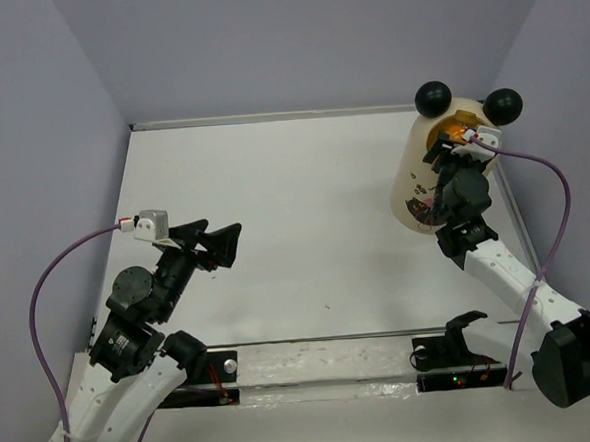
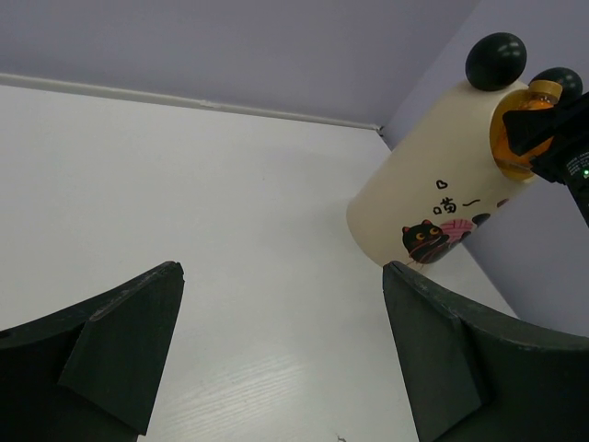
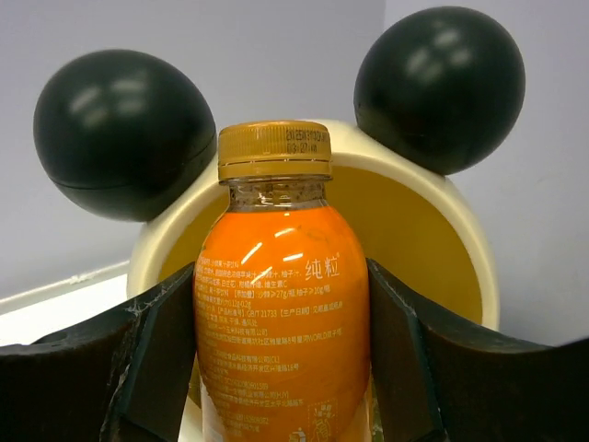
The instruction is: Put the plastic bottles in the bin
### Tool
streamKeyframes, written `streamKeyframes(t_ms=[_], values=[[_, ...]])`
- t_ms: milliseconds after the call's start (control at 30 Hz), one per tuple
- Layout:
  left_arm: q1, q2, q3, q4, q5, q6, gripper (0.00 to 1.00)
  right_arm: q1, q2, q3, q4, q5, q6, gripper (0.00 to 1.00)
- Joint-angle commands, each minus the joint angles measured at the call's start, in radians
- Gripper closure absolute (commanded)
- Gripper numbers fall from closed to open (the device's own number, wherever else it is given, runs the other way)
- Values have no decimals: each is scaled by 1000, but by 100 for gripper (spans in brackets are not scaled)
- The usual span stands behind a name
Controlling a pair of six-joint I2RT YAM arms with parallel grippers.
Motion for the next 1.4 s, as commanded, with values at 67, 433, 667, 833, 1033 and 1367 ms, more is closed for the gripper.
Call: streamKeyframes(t_ms=[67,433,667,833,1033,1367], values=[[5,19,8,58,16,17,1,-8,-25,-14,102,24,36,19],[12,38,10,64,13,13,1,-8,-176,121,-214,-31,160,0],[12,44,11,62,-9,7,1,-8,-245,260,-469,-108,224,1],[12,54,39,64,-21,-3,1,-8,-284,334,-672,-244,309,73],[12,96,161,45,-41,43,1,-8,-311,437,-848,-686,413,93],[12,73,431,145,23,114,1,-8,-560,520,-807,-1040,502,0]])
